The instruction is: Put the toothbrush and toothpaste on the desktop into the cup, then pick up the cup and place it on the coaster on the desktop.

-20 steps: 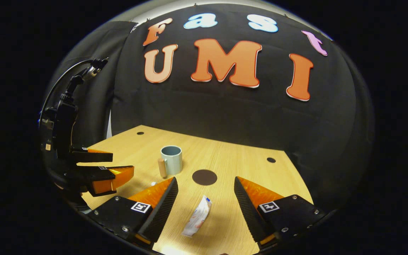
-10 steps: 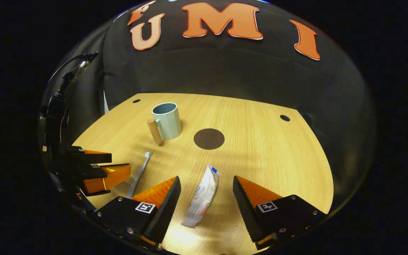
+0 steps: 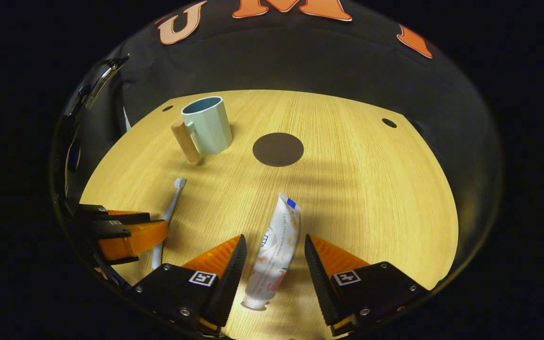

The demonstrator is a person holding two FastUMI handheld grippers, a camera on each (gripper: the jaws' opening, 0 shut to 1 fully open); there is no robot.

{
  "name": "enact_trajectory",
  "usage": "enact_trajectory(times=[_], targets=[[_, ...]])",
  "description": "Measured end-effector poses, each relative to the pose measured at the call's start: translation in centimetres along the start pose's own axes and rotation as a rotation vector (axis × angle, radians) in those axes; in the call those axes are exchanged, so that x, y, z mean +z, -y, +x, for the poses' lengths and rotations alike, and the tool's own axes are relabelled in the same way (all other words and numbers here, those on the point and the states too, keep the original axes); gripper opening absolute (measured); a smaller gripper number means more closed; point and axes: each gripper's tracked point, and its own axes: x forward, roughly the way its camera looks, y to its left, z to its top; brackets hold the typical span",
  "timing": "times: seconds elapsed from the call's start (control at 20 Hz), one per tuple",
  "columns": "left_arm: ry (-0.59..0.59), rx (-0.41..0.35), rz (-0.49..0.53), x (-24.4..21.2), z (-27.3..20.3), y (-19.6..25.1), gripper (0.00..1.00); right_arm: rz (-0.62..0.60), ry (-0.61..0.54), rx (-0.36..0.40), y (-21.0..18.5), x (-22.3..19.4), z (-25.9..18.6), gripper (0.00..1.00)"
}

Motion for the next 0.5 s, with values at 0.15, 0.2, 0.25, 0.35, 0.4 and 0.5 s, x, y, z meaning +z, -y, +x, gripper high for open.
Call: enact_trajectory(times=[0.15,0.2,0.25,0.35,0.4,0.5], targets=[[0.002,0.042,0.002,0.8,0.7,-0.5,0.49,0.020,-0.017,-0.007,0.0,-0.4,1.2,0.71],[-0.001,0.060,0.004,0.7,0.9,-0.5,0.46,0.032,-0.023,-0.007,0.1,-0.3,1.5,0.68],[0.007,0.071,0.010,1.1,1.1,-0.6,0.27,0.051,-0.027,-0.004,0.1,-0.5,1.6,0.66],[0.009,0.085,0.006,1.5,1.3,-0.5,0.17,0.085,-0.039,0.014,0.2,-0.7,1.6,0.55],[0.006,0.079,0.013,1.3,1.0,-0.2,0.16,0.094,-0.035,0.019,0.1,-0.4,1.5,0.48],[0.032,0.055,0.015,1.4,1.2,0.0,0.17,0.116,-0.026,0.043,-0.2,-0.3,1.7,0.43]])
